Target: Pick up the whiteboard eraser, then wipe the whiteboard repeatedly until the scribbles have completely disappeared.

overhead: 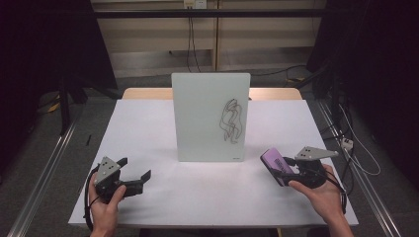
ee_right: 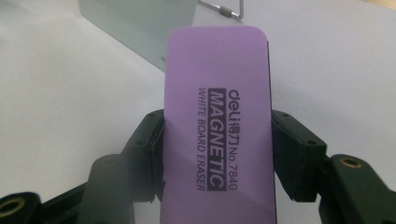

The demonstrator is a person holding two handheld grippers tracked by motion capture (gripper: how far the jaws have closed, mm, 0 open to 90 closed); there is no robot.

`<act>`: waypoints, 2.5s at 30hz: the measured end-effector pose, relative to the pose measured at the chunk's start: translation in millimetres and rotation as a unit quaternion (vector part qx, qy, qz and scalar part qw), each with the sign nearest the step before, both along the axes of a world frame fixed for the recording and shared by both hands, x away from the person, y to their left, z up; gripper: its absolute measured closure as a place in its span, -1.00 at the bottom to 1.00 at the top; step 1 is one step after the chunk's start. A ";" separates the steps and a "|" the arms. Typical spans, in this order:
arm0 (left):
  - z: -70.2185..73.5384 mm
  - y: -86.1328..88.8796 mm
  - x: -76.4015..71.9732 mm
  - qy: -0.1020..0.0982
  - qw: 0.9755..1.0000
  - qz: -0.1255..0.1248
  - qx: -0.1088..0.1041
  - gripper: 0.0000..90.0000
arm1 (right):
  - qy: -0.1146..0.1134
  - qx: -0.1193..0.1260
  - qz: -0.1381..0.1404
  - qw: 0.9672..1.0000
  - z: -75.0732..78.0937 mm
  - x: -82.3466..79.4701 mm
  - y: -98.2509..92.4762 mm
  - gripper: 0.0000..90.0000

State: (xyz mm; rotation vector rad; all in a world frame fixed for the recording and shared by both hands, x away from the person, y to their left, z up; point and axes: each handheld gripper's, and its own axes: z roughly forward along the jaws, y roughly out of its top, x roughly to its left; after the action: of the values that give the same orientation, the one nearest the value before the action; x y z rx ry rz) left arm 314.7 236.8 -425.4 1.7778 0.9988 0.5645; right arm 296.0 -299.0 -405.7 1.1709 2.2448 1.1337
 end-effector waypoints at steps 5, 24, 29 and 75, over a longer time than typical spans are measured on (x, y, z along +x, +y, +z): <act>0.0 0.3 0.2 0.000 1.000 0.000 0.000 -0.89 | -0.011 0.015 -0.003 1.000 0.5 -1.1 1.0 -0.07; -2.1 1.0 4.0 0.010 1.000 0.002 0.000 -0.89 | -0.073 0.051 -0.004 0.996 9.3 2.4 14.0 -0.07; -2.2 -3.0 5.8 0.010 1.000 -0.004 0.000 -0.89 | -0.084 0.051 -0.002 0.995 11.4 -0.9 15.8 -0.07; -4.0 -0.1 7.0 0.019 1.000 -0.009 0.002 -0.89 | -0.202 -0.003 0.059 0.978 58.9 32.3 84.5 -0.07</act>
State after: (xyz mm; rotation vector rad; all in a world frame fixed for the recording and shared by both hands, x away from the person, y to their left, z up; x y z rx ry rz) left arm 321.7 236.7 -429.4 1.8044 1.0067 0.5237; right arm 328.3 -214.6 -346.8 0.7295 2.0170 1.2776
